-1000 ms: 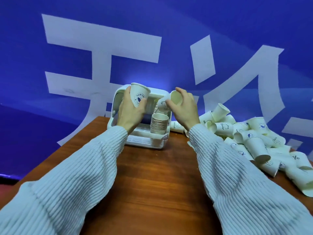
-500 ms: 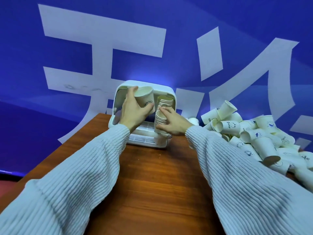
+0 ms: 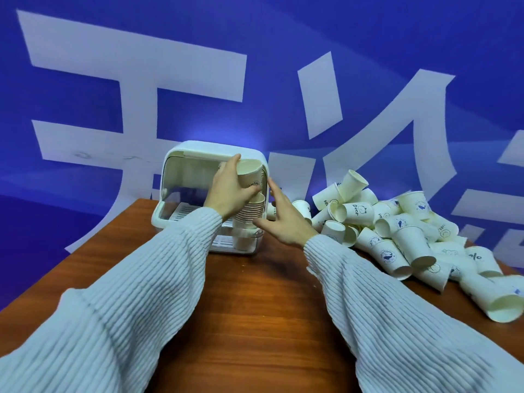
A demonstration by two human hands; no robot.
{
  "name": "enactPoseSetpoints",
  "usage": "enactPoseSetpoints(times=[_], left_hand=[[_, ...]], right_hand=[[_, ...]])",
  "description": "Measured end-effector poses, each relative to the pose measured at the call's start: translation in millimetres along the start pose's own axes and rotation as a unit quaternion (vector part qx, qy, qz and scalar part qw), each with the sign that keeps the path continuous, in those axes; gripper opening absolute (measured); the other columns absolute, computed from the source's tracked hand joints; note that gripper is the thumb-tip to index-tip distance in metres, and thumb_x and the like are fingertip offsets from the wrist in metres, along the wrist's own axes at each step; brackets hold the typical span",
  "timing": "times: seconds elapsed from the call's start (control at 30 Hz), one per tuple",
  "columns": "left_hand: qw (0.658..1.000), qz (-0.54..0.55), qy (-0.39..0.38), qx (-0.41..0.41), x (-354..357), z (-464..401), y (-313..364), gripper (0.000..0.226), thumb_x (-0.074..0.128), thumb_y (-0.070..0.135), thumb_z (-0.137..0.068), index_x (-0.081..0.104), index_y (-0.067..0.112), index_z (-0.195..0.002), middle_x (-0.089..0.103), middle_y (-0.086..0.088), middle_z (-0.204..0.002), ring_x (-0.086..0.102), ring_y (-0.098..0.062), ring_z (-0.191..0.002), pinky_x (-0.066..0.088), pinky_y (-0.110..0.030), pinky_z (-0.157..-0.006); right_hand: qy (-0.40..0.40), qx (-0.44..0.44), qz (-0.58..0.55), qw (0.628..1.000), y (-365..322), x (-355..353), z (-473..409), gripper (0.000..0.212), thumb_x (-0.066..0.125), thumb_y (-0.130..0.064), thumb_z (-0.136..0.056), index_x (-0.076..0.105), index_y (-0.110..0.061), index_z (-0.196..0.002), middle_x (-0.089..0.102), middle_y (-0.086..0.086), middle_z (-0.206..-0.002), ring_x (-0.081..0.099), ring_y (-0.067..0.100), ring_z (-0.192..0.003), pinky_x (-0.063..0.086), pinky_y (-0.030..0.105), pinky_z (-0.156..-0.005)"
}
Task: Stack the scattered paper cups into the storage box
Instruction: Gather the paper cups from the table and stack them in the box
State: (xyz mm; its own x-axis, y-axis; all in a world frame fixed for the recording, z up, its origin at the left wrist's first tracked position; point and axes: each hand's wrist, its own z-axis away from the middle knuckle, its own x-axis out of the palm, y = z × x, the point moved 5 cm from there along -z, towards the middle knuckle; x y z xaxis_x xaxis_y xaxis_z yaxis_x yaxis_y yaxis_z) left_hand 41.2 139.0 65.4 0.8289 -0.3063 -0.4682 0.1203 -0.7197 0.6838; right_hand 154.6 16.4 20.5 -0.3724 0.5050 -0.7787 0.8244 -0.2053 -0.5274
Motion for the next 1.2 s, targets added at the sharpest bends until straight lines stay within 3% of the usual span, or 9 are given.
enactPoseSetpoints(times=[0.2,0.33,0.47,0.57,0.67,0.9,1.0,1.1,1.2], left_hand=[[0.965,-0.239,-0.098,-0.047,28.6,14.5,-20.9,0.081,0.046,0.079,-0.084,0.046,0.028,-0.146,0.041,-0.014,-0.143,0.033,-0.036,-0.134,0.03,-0.051,-0.108],[0.943,-0.305,-0.133,-0.033,34.5,20.1,-25.7,0.095,0.034,0.089,-0.079,0.037,0.027,-0.151,0.033,-0.016,-0.152,0.028,-0.038,-0.137,0.027,-0.054,-0.108],[0.946,-0.314,0.007,0.078,31.5,31.9,-0.8,0.074,0.05,0.068,-0.085,0.041,0.024,-0.144,0.041,-0.011,-0.148,0.031,-0.034,-0.135,0.027,-0.051,-0.106],[0.946,-0.246,0.078,0.196,53.2,61.0,32.8,0.053,0.056,0.047,-0.084,0.056,0.021,-0.13,0.058,-0.006,-0.129,0.046,-0.032,-0.121,0.035,-0.047,-0.095],[0.961,-0.166,-0.002,0.222,98.4,82.0,55.2,0.046,0.057,0.041,-0.084,0.062,0.018,-0.124,0.06,-0.006,-0.119,0.054,-0.032,-0.112,0.042,-0.044,-0.092],[0.993,-0.01,-0.118,0.017,178.2,126.7,31.4,0.061,0.059,0.037,-0.088,0.044,0.022,-0.145,0.046,-0.004,-0.14,0.043,-0.026,-0.131,0.038,-0.042,-0.111],[0.993,-0.011,-0.12,0.012,179.2,124.8,27.7,0.061,0.06,0.035,-0.09,0.042,0.023,-0.147,0.044,-0.003,-0.143,0.04,-0.023,-0.134,0.038,-0.04,-0.111],[0.992,0.004,-0.126,0.006,180.7,124.1,26.0,0.065,0.062,0.036,-0.089,0.039,0.024,-0.149,0.041,-0.002,-0.144,0.039,-0.023,-0.137,0.036,-0.037,-0.111],[0.988,0.044,-0.148,-0.005,183.3,126.0,23.0,0.089,0.072,0.044,-0.084,0.024,0.024,-0.157,0.033,-0.004,-0.152,0.032,-0.021,-0.143,0.028,-0.03,-0.114]], right_hand=[[0.023,0.021,-0.001,1.0,21.3,-8.1,20.4,0.1,0.072,-0.049,-0.09,0.004,-0.038,-0.164,0.043,0.007,-0.156,0.044,0.022,-0.142,0.042,0.048,-0.113],[0.047,0.058,0.009,0.997,42.3,-15.0,38.4,0.098,0.066,-0.057,-0.084,0.008,-0.041,-0.161,0.044,0.006,-0.158,0.044,0.021,-0.144,0.041,0.05,-0.115],[0.144,0.121,0.009,0.982,75.5,-33.2,63.2,0.076,0.065,-0.039,-0.091,0.03,-0.03,-0.158,0.051,0.002,-0.15,0.05,0.022,-0.136,0.043,0.046,-0.113],[0.232,0.161,0.014,0.959,105.3,-52.4,82.1,0.063,0.059,-0.026,-0.092,0.043,-0.021,-0.153,0.048,0.007,-0.151,0.045,0.027,-0.14,0.04,0.042,-0.112],[0.238,0.183,0.016,0.954,132.4,-54.4,91.1,0.067,0.062,-0.024,-0.094,0.04,-0.022,-0.157,0.037,0.009,-0.158,0.038,0.027,-0.145,0.035,0.041,-0.116],[0.181,0.154,0.086,0.968,158.1,-30.6,92.6,0.071,0.066,-0.032,-0.095,0.034,-0.037,-0.158,0.004,0.018,-0.17,0.017,0.036,-0.155,0.029,0.042,-0.12],[0.199,0.116,0.089,0.969,154.3,-29.2,86.8,0.057,0.07,-0.034,-0.093,0.046,-0.027,-0.144,0.023,0.017,-0.164,0.031,0.035,-0.149,0.04,0.041,-0.109],[0.276,0.12,0.068,0.951,146.7,-39.6,95.1,0.038,0.071,-0.031,-0.092,0.053,-0.014,-0.12,0.048,0.011,-0.131,0.055,0.03,-0.116,0.042,0.033,-0.087],[0.359,0.158,-0.092,0.915,140.0,-52.1,111.9,0.035,0.074,-0.032,-0.086,0.049,-0.022,-0.108,0.055,0.006,-0.113,0.056,0.022,-0.099,0.048,0.044,-0.092]])
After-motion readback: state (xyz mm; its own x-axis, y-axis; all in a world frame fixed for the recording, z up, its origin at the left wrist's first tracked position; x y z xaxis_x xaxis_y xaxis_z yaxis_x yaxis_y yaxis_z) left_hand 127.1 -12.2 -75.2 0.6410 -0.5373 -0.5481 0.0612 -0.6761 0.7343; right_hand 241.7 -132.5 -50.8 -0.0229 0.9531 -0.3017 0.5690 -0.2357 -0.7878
